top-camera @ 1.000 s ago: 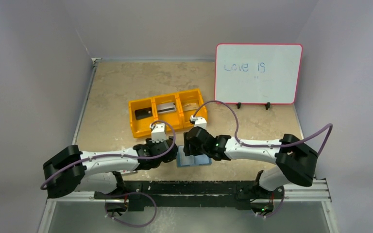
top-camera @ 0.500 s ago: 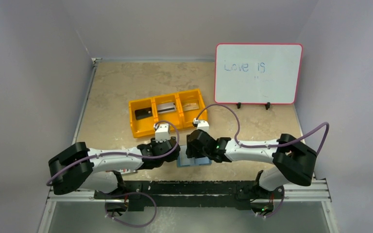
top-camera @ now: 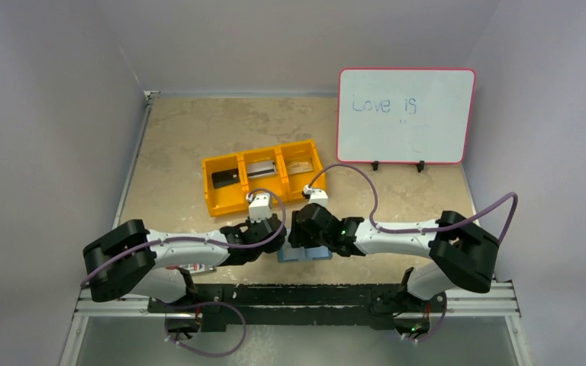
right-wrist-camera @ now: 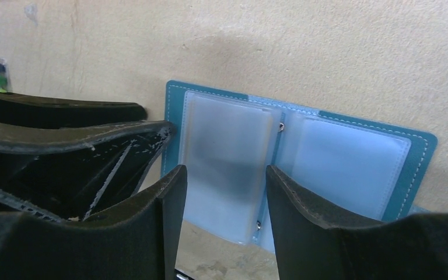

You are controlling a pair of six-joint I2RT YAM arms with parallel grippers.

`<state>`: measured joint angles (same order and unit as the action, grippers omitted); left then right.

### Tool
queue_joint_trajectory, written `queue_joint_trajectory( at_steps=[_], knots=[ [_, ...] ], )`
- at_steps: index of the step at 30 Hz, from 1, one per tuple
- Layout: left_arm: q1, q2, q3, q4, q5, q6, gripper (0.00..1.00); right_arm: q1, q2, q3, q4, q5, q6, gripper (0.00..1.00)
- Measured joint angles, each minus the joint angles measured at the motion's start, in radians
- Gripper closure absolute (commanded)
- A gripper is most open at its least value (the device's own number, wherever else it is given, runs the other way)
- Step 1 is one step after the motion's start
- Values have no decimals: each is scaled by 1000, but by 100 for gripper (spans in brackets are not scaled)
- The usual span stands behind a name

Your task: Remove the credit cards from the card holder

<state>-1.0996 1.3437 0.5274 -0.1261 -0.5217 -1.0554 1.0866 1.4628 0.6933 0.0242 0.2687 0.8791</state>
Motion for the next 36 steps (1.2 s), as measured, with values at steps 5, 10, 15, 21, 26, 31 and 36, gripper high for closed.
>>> queue_joint_trajectory(
  at_steps=[5, 10, 15, 21, 26, 31, 36],
  knots=[
    [0, 33, 3, 38, -6, -11, 94, 0, 0, -19, 35, -11, 13, 48],
    [0, 26, -8, 45, -13, -40, 100, 0, 0, -47, 57, -26, 37, 49],
    [0, -56, -43, 5, -21, -56, 100, 0, 0, -55, 78, -31, 64, 49],
    [0, -147, -67, 54, -23, -60, 100, 0, 0, -64, 97, -45, 87, 47],
    [0, -139, -100, 127, 4, -68, 100, 0, 0, -65, 105, -51, 89, 47],
    [0, -84, -125, 163, 36, -106, 100, 0, 0, -65, 106, -51, 89, 46],
    [0, -73, -148, 204, 38, -148, 100, 0, 0, -65, 108, -52, 79, 38]
  ],
)
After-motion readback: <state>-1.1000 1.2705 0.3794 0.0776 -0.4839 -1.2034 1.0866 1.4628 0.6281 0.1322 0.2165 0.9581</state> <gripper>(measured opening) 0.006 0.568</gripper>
